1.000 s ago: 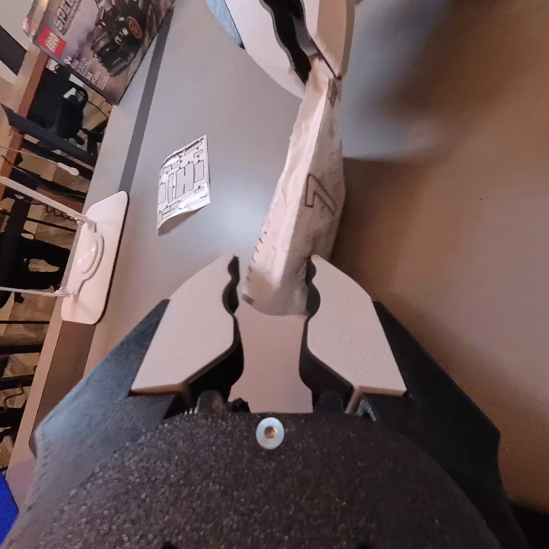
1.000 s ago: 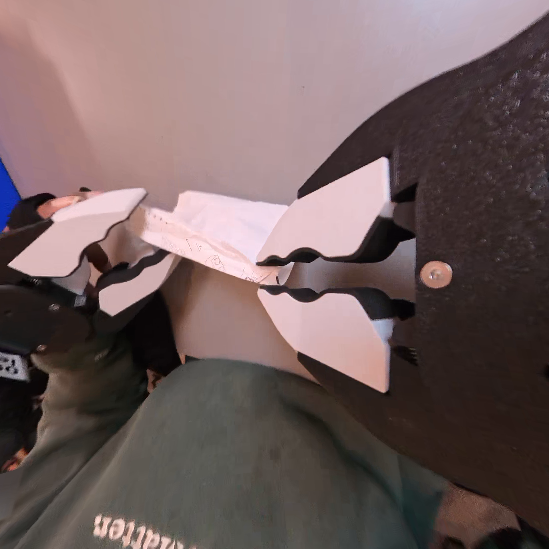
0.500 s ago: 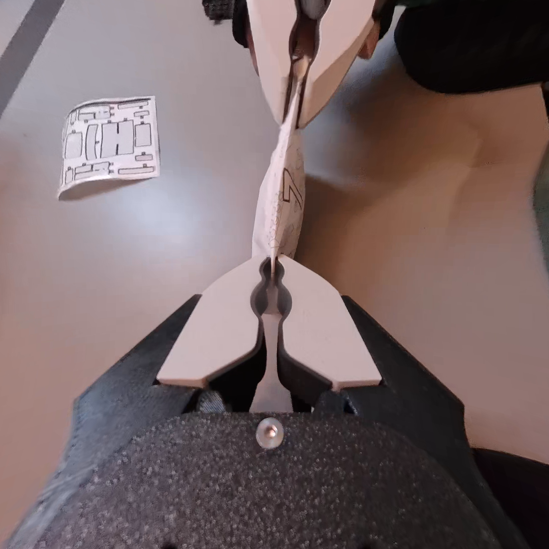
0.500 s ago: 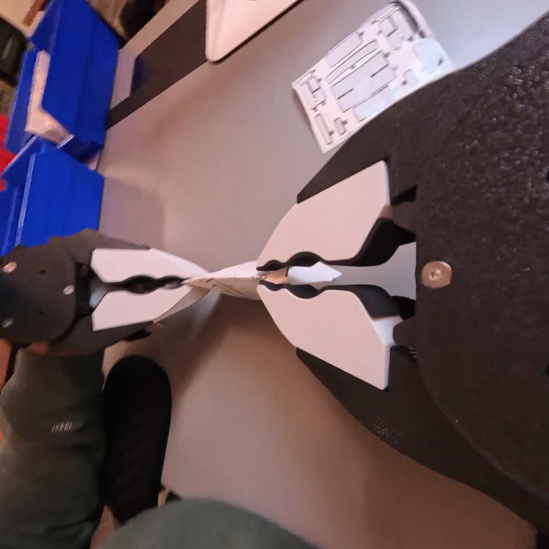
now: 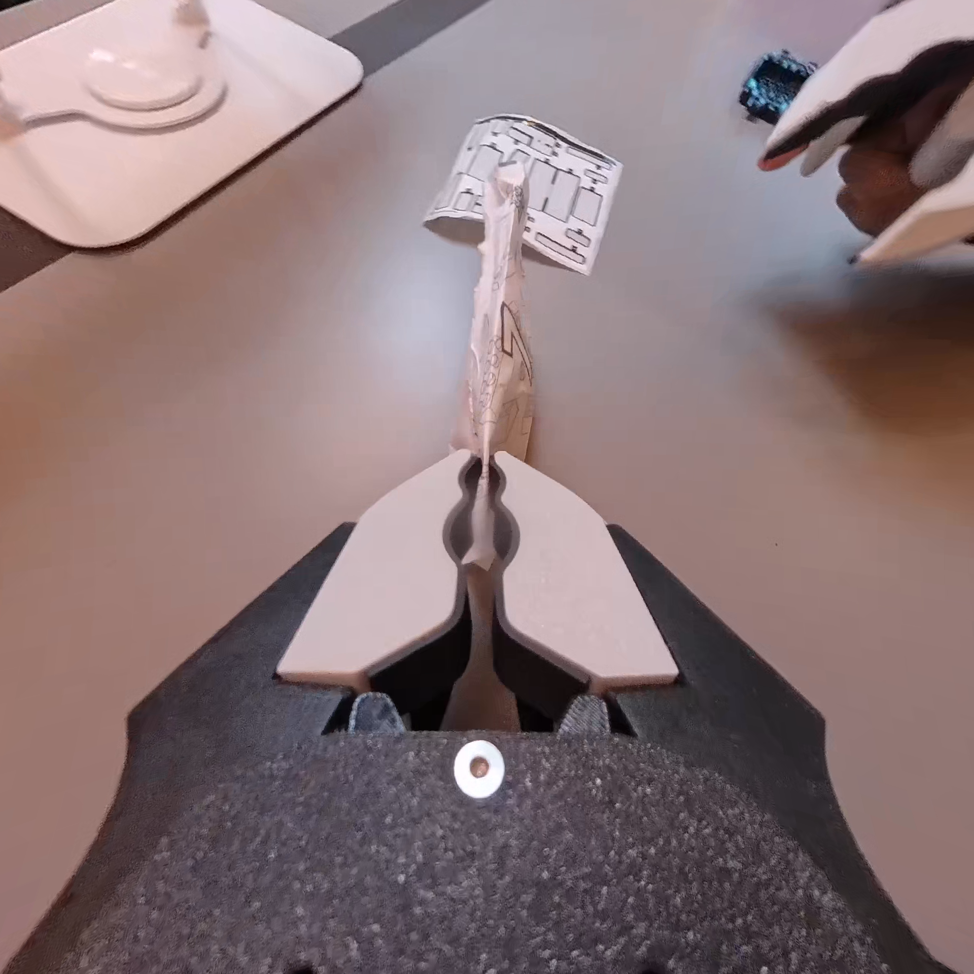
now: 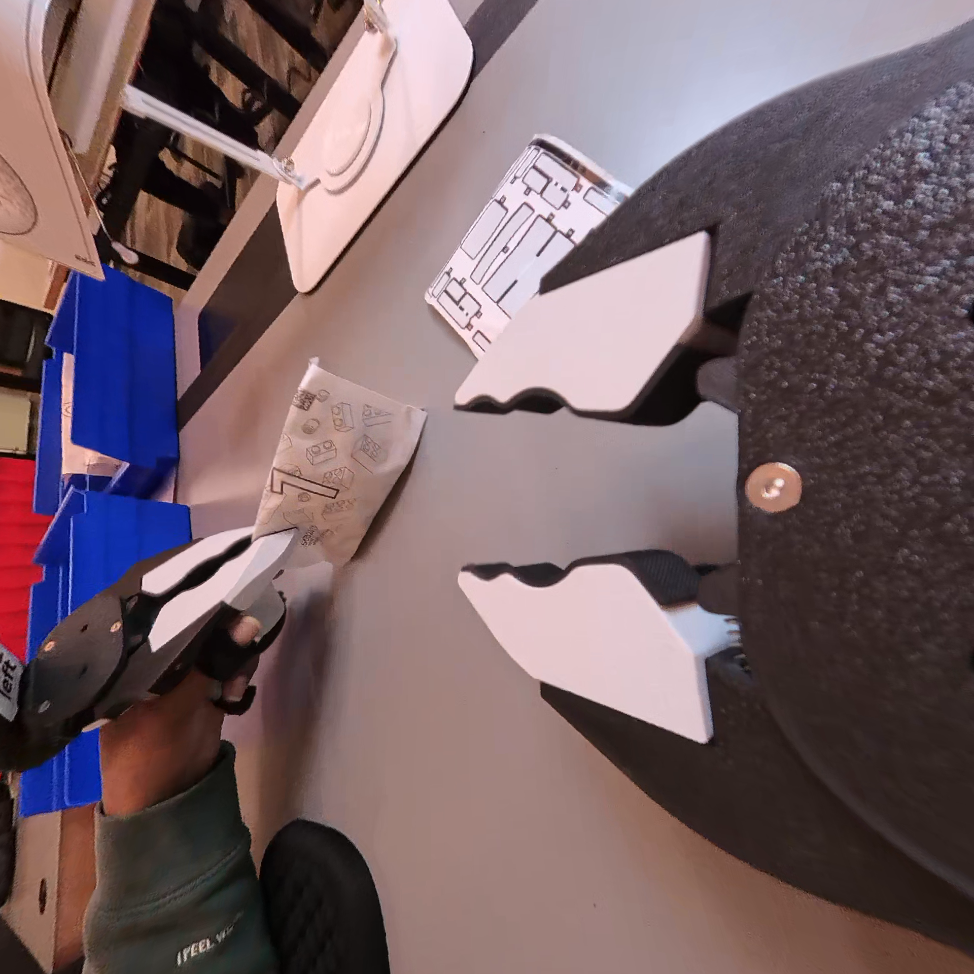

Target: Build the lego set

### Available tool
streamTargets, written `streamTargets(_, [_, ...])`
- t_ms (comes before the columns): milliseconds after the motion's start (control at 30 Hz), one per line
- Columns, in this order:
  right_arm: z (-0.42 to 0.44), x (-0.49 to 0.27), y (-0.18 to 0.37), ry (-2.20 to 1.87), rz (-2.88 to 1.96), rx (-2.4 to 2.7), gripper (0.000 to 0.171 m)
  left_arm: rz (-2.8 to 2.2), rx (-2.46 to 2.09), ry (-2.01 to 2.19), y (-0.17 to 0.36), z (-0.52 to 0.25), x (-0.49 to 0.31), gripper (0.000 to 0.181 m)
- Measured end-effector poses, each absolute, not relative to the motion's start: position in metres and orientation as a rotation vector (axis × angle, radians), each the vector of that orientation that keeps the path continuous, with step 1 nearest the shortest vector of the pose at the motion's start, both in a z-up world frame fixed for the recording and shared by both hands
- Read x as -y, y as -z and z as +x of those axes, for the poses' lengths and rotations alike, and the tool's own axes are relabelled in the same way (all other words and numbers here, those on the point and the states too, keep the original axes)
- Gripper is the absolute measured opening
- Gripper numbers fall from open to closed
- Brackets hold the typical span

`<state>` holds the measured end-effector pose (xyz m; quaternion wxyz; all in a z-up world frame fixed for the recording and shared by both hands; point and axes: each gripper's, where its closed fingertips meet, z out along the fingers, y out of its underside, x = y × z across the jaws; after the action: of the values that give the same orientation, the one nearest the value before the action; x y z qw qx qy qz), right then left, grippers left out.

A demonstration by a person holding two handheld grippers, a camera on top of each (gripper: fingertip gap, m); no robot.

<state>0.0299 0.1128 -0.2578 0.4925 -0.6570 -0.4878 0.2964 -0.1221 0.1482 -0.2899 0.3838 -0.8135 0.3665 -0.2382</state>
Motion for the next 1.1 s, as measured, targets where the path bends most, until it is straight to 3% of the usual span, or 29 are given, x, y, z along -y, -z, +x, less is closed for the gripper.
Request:
streamTargets(100, [0.026,-0.113,0.26,-0.704,-1.58,1.163,0.057,-2.056,-0.885,0.599,0.29,-0.124,-0.152,0.011])
streamTargets(200, [0.026,-0.116,0.259,-0.678,-1.551,1.156,0.034,-2.03,-0.917,0.553,0.294,-0.121,-0.15,0.016])
streamTargets(300, [0.027,-0.117,0.25,-0.704,-1.508,1.13,0.001,-2.008,-0.943,0.524,0.296,-0.118,-0.149,0.002])
streamTargets(500, [0.025,-0.115,0.243,-0.69,-1.452,1.14,0.0,-1.954,-0.877,0.481,0.284,-0.123,-0.156,0.001])
streamTargets(633, [0.023,-0.112,0.247,-0.679,-1.456,1.143,0.0,-1.857,-0.726,0.451,0.239,-0.145,-0.16,0.0])
streamTargets(767, [0.024,-0.111,0.255,-0.664,-1.486,1.148,0.0,-1.797,-0.503,0.328,0.168,-0.212,-0.162,0.0])
streamTargets(933, [0.031,-0.115,0.253,-0.707,-1.511,1.09,0.0,-1.795,-0.217,0.145,0.085,-0.354,-0.182,0.0])
streamTargets(1100, [0.036,-0.125,0.25,-0.744,-1.541,1.012,0.0,-1.894,-0.055,-0.036,0.07,-0.48,-0.244,0.001])
